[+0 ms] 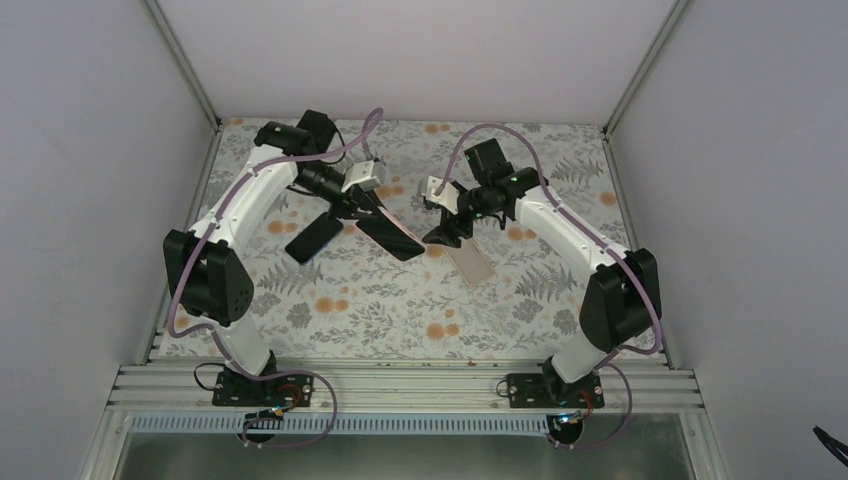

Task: Take the phone out of the phone case
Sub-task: Remove the phone case from the phone.

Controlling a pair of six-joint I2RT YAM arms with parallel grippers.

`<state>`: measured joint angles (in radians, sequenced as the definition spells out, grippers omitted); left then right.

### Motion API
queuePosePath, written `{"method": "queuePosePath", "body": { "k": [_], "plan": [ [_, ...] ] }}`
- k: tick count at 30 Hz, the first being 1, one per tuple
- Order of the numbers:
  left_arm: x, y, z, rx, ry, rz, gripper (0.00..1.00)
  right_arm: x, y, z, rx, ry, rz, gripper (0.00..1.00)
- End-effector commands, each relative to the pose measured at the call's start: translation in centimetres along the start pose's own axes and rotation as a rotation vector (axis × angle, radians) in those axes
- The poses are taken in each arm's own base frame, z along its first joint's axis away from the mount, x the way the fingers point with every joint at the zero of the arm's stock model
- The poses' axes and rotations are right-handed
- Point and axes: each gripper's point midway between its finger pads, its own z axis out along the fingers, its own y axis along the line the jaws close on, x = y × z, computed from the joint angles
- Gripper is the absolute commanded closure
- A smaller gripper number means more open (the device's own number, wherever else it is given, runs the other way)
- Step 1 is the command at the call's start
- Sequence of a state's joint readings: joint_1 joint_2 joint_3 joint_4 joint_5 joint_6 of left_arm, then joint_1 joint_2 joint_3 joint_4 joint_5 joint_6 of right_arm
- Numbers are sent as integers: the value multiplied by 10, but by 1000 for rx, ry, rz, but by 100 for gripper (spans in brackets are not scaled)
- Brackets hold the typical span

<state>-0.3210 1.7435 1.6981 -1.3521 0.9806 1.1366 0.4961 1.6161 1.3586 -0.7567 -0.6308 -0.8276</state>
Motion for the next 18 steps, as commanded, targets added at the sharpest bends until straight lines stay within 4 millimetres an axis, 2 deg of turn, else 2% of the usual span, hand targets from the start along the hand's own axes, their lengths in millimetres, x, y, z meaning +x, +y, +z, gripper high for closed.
{"method": "queuePosePath", "body": {
  "k": [1, 7, 18],
  "plan": [
    [-24, -7, -10, 8, -82, 40, 98, 4, 0, 6, -12, 4, 18, 15],
    [-20, -7, -8, 8, -71, 33, 98, 7, 12, -2, -33, 14, 7, 15],
    [-22, -4, -9, 4, -71, 33, 98, 14, 23, 2, -83, 24, 19, 17]
  ]
}}
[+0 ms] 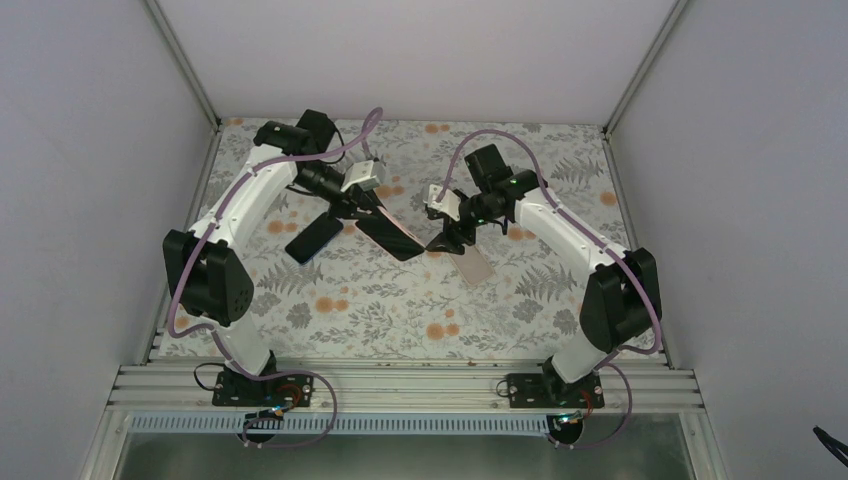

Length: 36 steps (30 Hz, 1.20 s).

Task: Take the phone out of the phone case
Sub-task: Remove the phone case from the phone.

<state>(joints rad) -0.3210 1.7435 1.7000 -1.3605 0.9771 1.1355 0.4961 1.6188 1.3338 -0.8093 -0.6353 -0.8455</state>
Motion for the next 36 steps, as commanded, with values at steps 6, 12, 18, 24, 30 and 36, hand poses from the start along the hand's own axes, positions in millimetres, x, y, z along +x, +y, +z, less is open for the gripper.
{"method": "queuePosePath", "body": {
  "k": [6, 12, 18, 24, 30, 36],
  "plan": [
    [-23, -3, -8, 3, -77, 38, 98, 1, 11, 0, -46, -13, -9, 17],
    [-23, -3, -8, 4, -78, 37, 98, -2, 2, 3, -11, -17, -7, 18],
    [-27, -5, -9, 8, -91, 43, 98, 0, -7, 9, 9, -5, 5, 19],
    [-32, -11, -8, 27, -117, 46, 98, -4, -32, 9, 130, -3, 26, 18],
    [-42, -26, 7, 85, -119, 69, 98, -20, -72, 14, 283, 1, 65, 18],
    [-49, -35, 7, 98, -134, 89, 98, -59, -78, 8, 252, -68, 63, 18]
  ]
}}
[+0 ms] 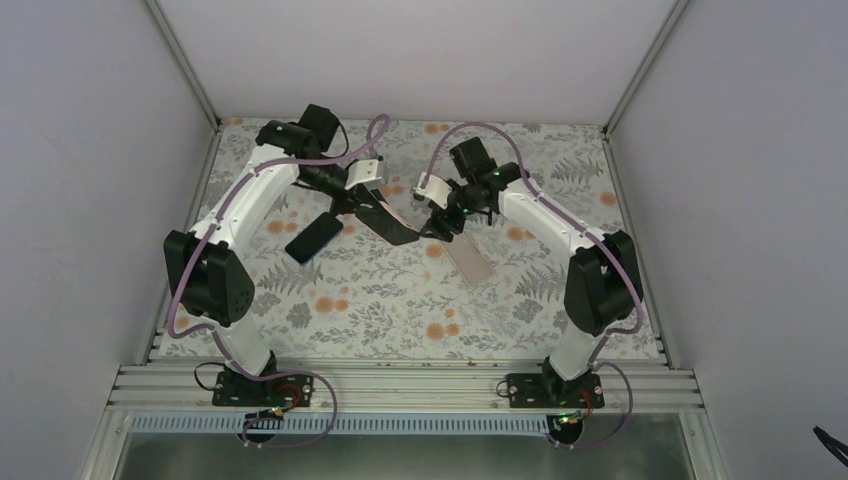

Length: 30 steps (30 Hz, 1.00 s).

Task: Take the phone out of the phone case
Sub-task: Remove the phone case from the phone.

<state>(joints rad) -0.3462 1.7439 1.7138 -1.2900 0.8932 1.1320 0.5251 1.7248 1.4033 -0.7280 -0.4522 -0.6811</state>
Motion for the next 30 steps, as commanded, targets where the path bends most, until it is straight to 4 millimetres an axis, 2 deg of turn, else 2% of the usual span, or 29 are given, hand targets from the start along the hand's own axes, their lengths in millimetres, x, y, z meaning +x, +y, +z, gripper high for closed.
{"method": "queuePosePath", "body": {
  "k": [1, 6, 10, 15, 20, 22, 25, 28, 30],
  "plan": [
    [-53, -45, -3, 152, -202, 10, 98, -73, -27, -14, 97, -176, -32, 18],
    [-57, -48, -5, 160, -227, 25, 98, -98, -9, -14, 29, -226, -36, 17],
    [-58, -47, -6, 158, -230, 31, 98, -124, 31, -15, -121, -291, -98, 15],
    [-60, -40, -12, 134, -234, 39, 98, -149, 70, -32, -304, -410, -155, 13],
    [-58, -32, -30, 83, -256, 35, 98, -150, 79, -34, -299, -453, -179, 14],
    [-55, -29, -36, 63, -264, 33, 98, -153, 78, -42, -267, -475, -182, 14],
    [-52, -24, -50, 27, -289, 28, 98, -150, 72, -41, -225, -465, -184, 14],
    [-45, -19, -57, -3, -287, 20, 98, -136, 73, -38, -215, -408, -209, 12],
    [-39, -16, -60, -16, -282, 11, 98, -117, 81, -36, -245, -328, -246, 11]
  ]
}}
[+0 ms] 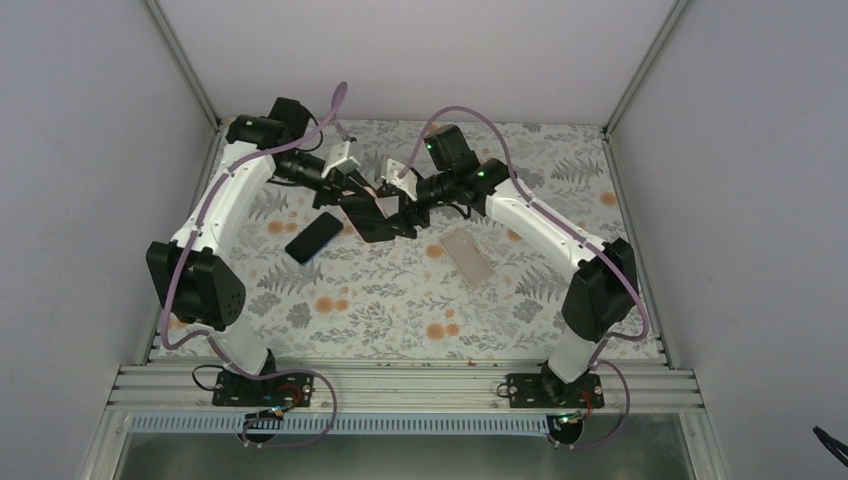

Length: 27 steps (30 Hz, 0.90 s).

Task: Take the phone out of the phone case
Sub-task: Remove the phone case from the phone.

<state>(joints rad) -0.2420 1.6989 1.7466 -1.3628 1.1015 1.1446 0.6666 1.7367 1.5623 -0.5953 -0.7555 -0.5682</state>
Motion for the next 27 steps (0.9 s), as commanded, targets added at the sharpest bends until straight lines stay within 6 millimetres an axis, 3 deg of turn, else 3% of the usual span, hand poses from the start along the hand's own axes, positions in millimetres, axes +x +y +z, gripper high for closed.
{"method": "queuePosePath", "body": {
  "k": [1, 4, 6, 10, 15, 19, 27],
  "plan": [
    [-11, -5, -15, -15, -77, 43, 98, 14, 24, -13, -62, 93, -93, 10],
    [-10, -4, -21, -33, -82, 43, 98, 50, 33, -21, -69, 193, -67, 10],
    [-14, -7, -25, -37, -97, 55, 98, 58, 35, -32, -1, 168, -66, 10],
    [-20, -8, -26, -35, -114, 57, 98, 58, 24, -39, 95, 126, -57, 15],
    [-25, -13, -27, -24, -139, 60, 98, 62, 2, -30, 179, 101, -27, 16],
    [-29, -16, -26, -5, -169, 55, 98, 55, -14, -23, 212, 71, -20, 18],
    [-33, -19, -25, 19, -203, 53, 98, 42, -27, -27, 246, 28, -32, 18]
  ]
}}
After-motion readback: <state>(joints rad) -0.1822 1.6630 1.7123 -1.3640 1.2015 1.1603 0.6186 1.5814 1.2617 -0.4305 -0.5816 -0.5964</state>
